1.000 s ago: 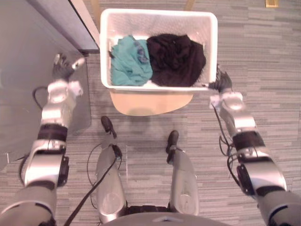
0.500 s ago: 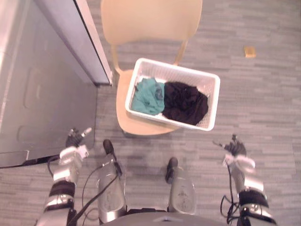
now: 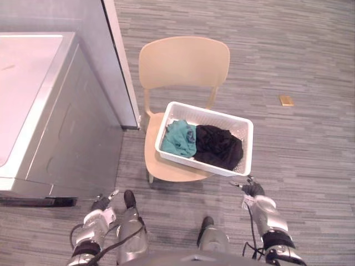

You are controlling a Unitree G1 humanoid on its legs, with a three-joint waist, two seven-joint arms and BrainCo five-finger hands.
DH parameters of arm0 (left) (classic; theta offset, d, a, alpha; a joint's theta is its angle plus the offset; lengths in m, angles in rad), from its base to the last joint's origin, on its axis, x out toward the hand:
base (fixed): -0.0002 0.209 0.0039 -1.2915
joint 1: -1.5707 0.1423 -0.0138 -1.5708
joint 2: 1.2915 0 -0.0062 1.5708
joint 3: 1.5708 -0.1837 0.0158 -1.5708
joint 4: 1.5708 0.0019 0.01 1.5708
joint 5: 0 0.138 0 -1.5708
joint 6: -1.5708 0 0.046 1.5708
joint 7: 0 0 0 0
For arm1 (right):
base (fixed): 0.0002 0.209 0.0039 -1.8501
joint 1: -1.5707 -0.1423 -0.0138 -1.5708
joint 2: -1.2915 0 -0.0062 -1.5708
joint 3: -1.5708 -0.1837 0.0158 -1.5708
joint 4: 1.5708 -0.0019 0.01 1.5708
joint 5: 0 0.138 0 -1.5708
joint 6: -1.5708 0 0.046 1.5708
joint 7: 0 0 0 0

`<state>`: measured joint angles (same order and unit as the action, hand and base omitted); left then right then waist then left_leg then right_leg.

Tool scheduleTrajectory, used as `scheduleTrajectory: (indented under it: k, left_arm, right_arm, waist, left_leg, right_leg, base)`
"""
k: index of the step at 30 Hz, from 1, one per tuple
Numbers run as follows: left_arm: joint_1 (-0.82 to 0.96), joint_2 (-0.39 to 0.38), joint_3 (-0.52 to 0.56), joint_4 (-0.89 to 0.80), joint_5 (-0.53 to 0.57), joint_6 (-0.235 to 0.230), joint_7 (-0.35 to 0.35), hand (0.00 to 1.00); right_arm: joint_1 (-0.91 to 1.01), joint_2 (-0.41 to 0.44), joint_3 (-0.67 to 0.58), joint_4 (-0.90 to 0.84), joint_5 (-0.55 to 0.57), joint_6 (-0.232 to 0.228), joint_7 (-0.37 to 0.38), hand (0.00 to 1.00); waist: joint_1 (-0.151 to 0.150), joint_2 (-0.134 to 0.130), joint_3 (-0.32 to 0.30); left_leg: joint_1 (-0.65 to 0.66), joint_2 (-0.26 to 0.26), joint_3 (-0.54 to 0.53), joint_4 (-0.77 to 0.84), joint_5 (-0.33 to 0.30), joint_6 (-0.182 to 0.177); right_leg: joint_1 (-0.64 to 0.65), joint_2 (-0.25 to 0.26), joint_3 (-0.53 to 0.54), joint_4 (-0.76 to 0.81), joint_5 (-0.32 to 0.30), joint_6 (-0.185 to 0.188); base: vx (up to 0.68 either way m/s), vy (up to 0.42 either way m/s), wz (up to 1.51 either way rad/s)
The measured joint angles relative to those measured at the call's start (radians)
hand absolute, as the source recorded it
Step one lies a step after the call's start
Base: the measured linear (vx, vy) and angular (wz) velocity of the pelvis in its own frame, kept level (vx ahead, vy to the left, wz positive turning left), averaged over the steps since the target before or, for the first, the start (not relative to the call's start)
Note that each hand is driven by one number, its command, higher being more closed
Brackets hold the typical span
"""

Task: Pick up the laundry basket with both hands and put the clothes into the washing machine.

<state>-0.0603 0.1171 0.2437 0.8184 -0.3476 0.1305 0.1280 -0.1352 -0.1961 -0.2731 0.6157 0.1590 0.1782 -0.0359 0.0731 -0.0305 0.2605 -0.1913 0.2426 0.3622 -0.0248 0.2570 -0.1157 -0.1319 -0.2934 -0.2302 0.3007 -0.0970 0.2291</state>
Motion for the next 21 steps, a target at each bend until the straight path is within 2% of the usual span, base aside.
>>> scheduleTrajectory:
  k: [5,11,14,21]
  left_arm:
    - [0.007,-0.024,0.000,0.021,0.000,-0.005,0.003,0.00]
    - [0.015,-0.046,0.003,0.021,-0.002,-0.016,0.020,0.00]
    - [0.027,-0.054,0.048,0.019,-0.003,-0.018,0.022,0.00]
    - [0.046,-0.059,0.069,0.028,-0.002,-0.017,0.022,0.00]
  right_arm:
    - [-0.046,-0.008,0.067,0.034,-0.001,0.000,-0.015,0.00]
    - [-0.175,-0.012,0.129,0.029,0.000,-0.008,-0.043,0.00]
    - [-0.196,-0.017,0.141,0.030,0.000,-0.008,-0.080,0.00]
    - [-0.192,-0.052,0.192,0.029,-0.031,-0.009,-0.077,0.00]
  waist:
    - [0.003,0.006,-0.003]
    - [0.014,0.039,0.002]
    - [0.017,0.052,0.005]
    - [0.015,0.055,0.007]
  left_leg:
    - [-0.010,-0.006,-0.020,0.001,0.005,0.003]
    - [-0.054,-0.013,-0.052,0.008,0.010,0.006]
    - [-0.075,-0.015,-0.060,0.006,0.010,0.006]
    - [-0.073,-0.014,-0.062,0.008,0.011,0.004]
  right_leg:
    - [0.004,-0.003,-0.014,0.003,0.000,0.001]
    - [-0.025,-0.015,-0.041,0.040,-0.014,0.000]
    - [-0.039,-0.018,-0.056,0.052,-0.024,-0.004]
    - [-0.045,-0.020,-0.053,0.068,-0.032,-0.003]
  base:
    - [0.03,-0.035,0.10]
    - [0.00,-0.030,0.14]
    - [0.01,-0.037,0.13]
    - [0.03,-0.044,0.00]
